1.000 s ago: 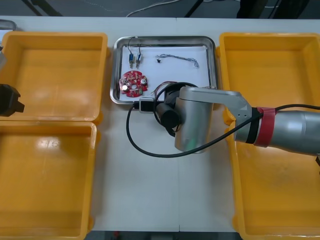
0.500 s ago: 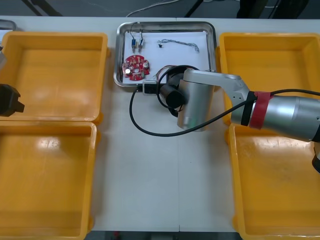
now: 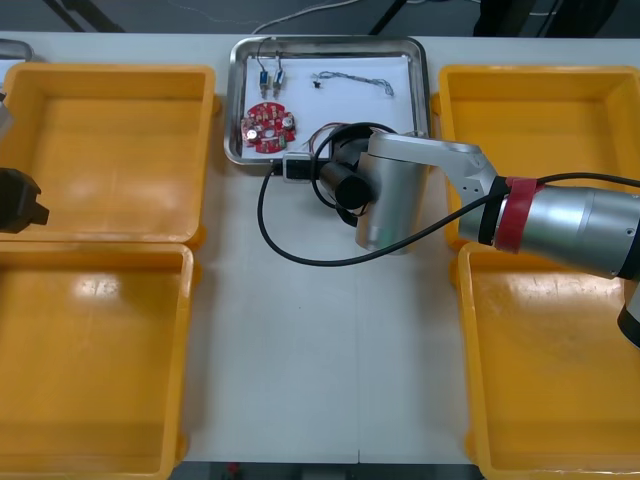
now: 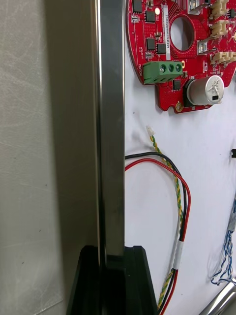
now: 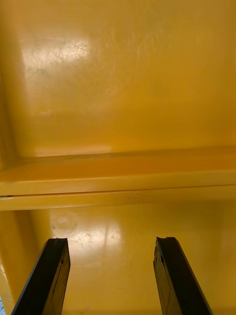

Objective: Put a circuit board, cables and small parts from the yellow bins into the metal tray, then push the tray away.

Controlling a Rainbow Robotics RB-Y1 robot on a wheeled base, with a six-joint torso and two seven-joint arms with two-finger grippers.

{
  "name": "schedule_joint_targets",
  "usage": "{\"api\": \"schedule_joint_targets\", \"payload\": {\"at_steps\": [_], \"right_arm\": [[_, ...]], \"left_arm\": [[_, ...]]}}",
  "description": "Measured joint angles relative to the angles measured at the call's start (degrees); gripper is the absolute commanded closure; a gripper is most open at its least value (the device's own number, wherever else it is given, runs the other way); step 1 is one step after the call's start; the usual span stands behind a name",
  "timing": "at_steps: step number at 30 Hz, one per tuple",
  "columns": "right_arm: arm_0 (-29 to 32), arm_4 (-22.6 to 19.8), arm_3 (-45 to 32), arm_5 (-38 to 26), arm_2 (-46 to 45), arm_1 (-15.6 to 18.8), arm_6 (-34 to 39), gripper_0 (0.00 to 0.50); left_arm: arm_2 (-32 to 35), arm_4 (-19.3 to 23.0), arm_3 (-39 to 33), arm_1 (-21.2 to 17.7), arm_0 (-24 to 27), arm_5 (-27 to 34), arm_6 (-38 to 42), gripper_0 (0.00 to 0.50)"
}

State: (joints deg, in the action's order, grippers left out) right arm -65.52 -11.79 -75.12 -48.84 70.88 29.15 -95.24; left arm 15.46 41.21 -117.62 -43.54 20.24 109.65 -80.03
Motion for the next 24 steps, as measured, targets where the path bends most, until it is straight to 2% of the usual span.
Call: {"api": "schedule_joint_targets", "payload": {"at_steps": [1,2,3,5,12,24], "right_arm": [[0.0,0.0,0.0,0.02,0.0,-0.01,0.0,0.176],[0.0,0.0,0.0,0.03,0.0,-0.01,0.0,0.11],[0.0,0.0,0.0,0.04,0.0,-0.02,-0.01,0.085],[-0.19,0.17,0.0,0.09,0.0,-0.02,-0.07,0.0],[-1.02,-2.33,-0.79,-2.03,-0.05,-0.01,-3.15,0.0],[-0.81,-8.09,-17.39,-21.4,-3.53,2.77,-3.39,0.0]], "left_arm": [[0.0,0.0,0.0,0.0,0.0,0.0,0.0,0.0],[0.0,0.0,0.0,0.0,0.0,0.0,0.0,0.0],[0.0,0.0,0.0,0.0,0.0,0.0,0.0,0.0],[0.0,0.0,0.0,0.0,0.0,0.0,0.0,0.0],[0.0,0.0,0.0,0.0,0.0,0.0,0.0,0.0],[0.0,0.0,-0.01,0.0,0.0,0.0,0.0,0.0]]}}
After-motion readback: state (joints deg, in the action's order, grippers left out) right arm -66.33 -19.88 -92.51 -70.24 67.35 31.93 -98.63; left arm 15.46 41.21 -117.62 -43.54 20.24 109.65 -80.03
